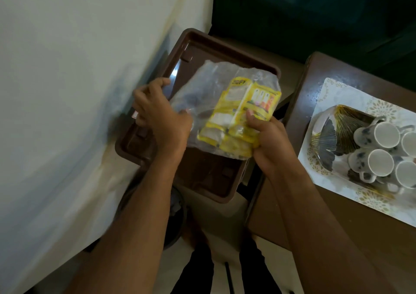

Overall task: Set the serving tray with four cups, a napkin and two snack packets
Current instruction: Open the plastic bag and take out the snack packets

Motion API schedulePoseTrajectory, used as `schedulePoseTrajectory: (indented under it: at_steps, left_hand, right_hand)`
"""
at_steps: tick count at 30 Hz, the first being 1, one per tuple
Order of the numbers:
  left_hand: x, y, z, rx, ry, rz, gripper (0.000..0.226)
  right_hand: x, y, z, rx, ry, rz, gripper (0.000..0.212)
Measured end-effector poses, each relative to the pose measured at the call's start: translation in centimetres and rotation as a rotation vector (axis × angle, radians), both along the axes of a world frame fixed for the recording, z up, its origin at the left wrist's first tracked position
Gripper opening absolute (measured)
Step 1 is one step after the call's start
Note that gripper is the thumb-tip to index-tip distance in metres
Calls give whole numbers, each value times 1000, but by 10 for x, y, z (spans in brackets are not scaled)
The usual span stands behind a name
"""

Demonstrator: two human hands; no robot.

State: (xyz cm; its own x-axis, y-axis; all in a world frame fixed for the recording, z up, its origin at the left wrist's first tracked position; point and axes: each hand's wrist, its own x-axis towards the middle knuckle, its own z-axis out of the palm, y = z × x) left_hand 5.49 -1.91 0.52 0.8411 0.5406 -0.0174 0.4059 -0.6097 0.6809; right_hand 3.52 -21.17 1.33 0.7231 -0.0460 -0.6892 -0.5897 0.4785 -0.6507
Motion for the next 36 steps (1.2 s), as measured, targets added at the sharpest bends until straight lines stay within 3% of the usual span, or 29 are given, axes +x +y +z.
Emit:
schedulePoseTrajectory:
  at_steps: [1, 3, 4, 5, 7, 9, 10, 12, 13, 16, 19, 22, 25, 27, 29, 32, 36]
  left_hand:
    - [-5, -1, 3, 32, -71, -5, 67]
    - [-17, -7, 11, -93, -182, -31, 44]
    - [-25, -11, 16, -155, -154, -20, 28]
    - [-33, -16, 19, -185, -51, 5, 29]
    - [-47, -26, 19, -317, 322, -25, 66]
    - [-54, -34, 19, -743, 602, -66, 78]
    - [-56, -36, 20, -988, 607, -57, 70]
    - [-54, -38, 20, -1338, 432, 36, 45]
    - [-52, -39, 20, -1403, 339, 88, 39]
    - [-46, -39, 17, -1410, 212, 177, 51]
    - [-41, -31, 15, -1331, 159, 224, 74]
    - [-36, -21, 16, -1387, 151, 199, 89]
    - [-36, -10, 13, -1496, 164, 149, 82]
    - [-39, -6, 12, -1507, 171, 108, 78]
    - [-39, -4, 14, -1352, 220, 132, 77]
    - [-39, -4, 11, -1119, 272, 336, 60]
    - [-40, -2, 9, -1489, 296, 391, 38]
  right_hand:
    - [1, 1, 0, 55, 11, -46, 34]
    - [5, 2, -1, 145, 44, -138, 35]
    - [6, 4, -1, 168, 56, -167, 33]
    - [7, 7, -1, 169, 58, -179, 30]
    - [5, 18, 1, 90, 32, -172, 21]
    - [0, 29, 1, -73, -6, -134, 19]
    - [-3, 33, 1, -175, -10, -97, 20]
    - [-8, 39, 0, -399, 14, -1, 24]
    - [-11, 40, -1, -504, 15, 56, 26]
    - [-15, 42, 1, -640, -36, 165, 28]
    - [-19, 40, 2, -530, -53, 142, 34]
    - [-13, 30, 3, -384, -47, -7, 24]
    - [-4, 21, 3, -335, 5, -96, 30]
    - [-1, 18, 0, -384, 53, -12, 25]
    - [-3, 17, -1, -399, 55, 33, 20]
    - [-5, 18, -1, -364, 19, 3, 36]
    - [-7, 26, -3, -414, -5, 0, 45]
